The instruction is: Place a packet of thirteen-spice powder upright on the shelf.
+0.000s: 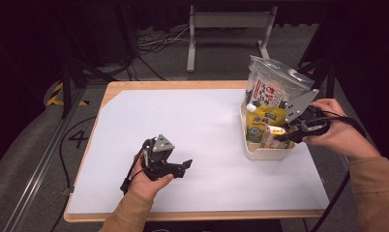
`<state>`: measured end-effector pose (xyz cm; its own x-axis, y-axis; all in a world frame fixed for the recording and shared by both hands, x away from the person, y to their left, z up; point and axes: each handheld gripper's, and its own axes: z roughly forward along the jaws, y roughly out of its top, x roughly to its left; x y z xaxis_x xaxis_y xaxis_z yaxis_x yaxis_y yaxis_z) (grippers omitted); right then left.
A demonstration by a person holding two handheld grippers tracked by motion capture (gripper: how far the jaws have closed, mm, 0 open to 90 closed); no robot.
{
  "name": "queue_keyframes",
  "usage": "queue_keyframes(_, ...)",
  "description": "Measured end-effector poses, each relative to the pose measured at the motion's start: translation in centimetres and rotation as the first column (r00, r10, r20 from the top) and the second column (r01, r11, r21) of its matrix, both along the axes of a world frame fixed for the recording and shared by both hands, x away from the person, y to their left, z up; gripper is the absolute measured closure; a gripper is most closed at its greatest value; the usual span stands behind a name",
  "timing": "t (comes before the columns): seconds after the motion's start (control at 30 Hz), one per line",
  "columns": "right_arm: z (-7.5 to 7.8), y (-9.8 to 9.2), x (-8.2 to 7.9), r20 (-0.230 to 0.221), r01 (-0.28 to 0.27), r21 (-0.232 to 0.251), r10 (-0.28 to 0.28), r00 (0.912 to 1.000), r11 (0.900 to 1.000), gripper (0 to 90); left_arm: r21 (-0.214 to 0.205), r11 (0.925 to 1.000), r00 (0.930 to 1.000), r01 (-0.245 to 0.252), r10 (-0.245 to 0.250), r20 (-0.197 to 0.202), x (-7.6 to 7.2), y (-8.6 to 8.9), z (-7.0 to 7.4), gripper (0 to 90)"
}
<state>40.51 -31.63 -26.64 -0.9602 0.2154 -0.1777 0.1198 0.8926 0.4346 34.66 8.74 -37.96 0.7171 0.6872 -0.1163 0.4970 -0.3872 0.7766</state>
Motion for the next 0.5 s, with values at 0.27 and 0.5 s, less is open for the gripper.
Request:
queue_keyframes(0.27, -0.05, 0.20, -0.46, 0.006, -0.021, -0.013, 0.021, 0.9998, 0.9997, 67.4, -0.003, 1.0000, 1.0000, 0.002, -0.002, -0.005, -0.03, 0.00, 0.01, 20.0)
queue_keyframes(0.5, -0.08, 0.57, -0.48, -0.006, -0.032, -0.017, 0.032, 0.9995, 0.9993, 66.7, -0.002, 1.0000, 1.0000, 0.001, -0.001, -0.008, -0.01, -0.07, -0.03, 20.0)
